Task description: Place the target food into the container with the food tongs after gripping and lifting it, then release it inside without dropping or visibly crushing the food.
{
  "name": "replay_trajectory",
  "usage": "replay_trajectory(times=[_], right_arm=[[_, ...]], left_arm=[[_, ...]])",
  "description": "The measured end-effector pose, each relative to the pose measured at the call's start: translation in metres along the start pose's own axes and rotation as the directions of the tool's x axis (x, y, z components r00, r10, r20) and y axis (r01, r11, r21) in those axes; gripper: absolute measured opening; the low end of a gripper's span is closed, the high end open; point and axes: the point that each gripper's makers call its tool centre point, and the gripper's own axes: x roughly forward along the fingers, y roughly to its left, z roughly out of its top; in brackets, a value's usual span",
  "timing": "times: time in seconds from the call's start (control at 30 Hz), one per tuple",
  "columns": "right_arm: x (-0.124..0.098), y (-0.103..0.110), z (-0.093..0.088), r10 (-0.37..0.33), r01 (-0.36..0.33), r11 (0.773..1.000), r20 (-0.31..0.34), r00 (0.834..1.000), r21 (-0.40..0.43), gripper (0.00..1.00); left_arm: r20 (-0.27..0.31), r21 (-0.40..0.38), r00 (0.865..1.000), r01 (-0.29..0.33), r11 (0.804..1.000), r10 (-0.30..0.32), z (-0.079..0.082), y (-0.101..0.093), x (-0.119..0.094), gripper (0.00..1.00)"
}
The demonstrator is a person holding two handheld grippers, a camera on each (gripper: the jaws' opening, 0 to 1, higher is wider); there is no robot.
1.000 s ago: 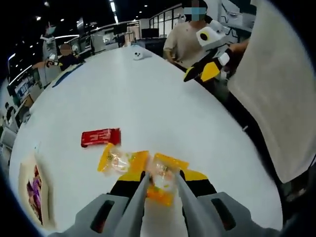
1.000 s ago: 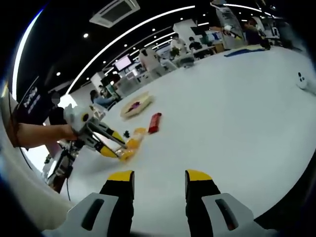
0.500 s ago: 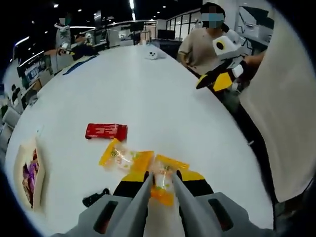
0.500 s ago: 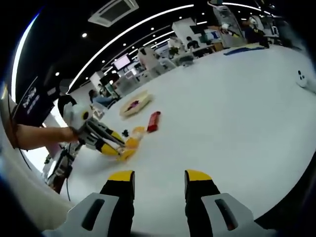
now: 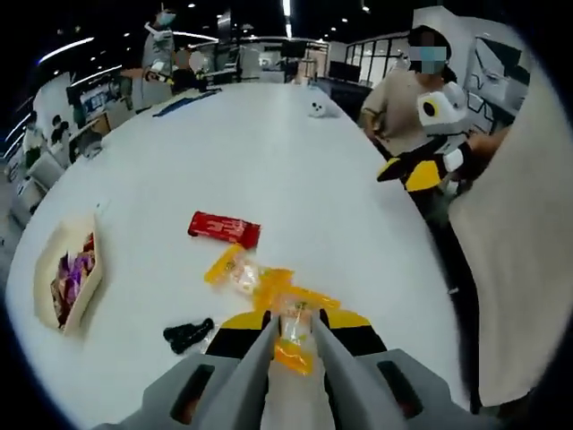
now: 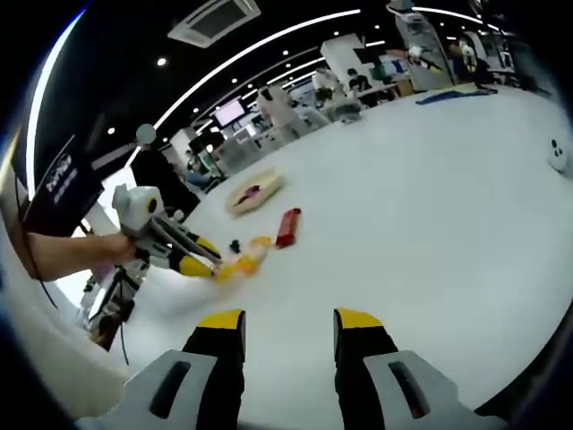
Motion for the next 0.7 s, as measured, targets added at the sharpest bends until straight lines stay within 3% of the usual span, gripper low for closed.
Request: replay_trajectory(times=[0.3,0.37,0.43,0.5,0.57,0.6,0.7], right_arm=[[0.002,0.005,0.000,0.021,-0.021,1.000,-0.005,1.000,-0.014,0.39],[0.003,0.008,0.000,0.030,-0.030,0.999,-0.006,1.000,-0.014,0.39],[0.003,0.009,-0.001,0.033,-0.033,0.999,-0.006,0.999,-0.015,0.38],[0.000,0.010,0.004,0.026,-0.025,0.998,0.010,1.000,-0.057,0.31],[-0.001,0.012,0.008,0.027,-0.026,0.999,0.020,0.999,-0.046,0.31],[-0.001,0.012,0.008,0.028,-0.027,0.999,0.023,0.999,-0.043,0.30],[0.000,0.014,0.008,0.034,-0.033,0.998,0.022,0.999,-0.051,0.30]], left_arm=[[0.092,-0.155,0.989,-0.098,0.983,0.113,0.007,0.029,-0.026,0.19],[0.146,-0.246,0.980,-0.099,0.964,0.138,0.012,0.036,-0.034,0.19],[0.163,-0.253,0.972,-0.127,0.959,0.171,0.014,0.044,-0.040,0.19],[0.174,-0.271,0.966,-0.141,0.952,0.193,0.015,0.050,-0.046,0.19],[0.200,-0.308,0.959,-0.131,0.942,0.199,0.020,0.051,-0.049,0.20],[0.235,-0.349,0.955,-0.092,0.933,0.182,0.026,0.049,-0.051,0.20],[0.233,-0.328,0.952,-0.113,0.938,0.197,0.026,0.052,-0.054,0.20]])
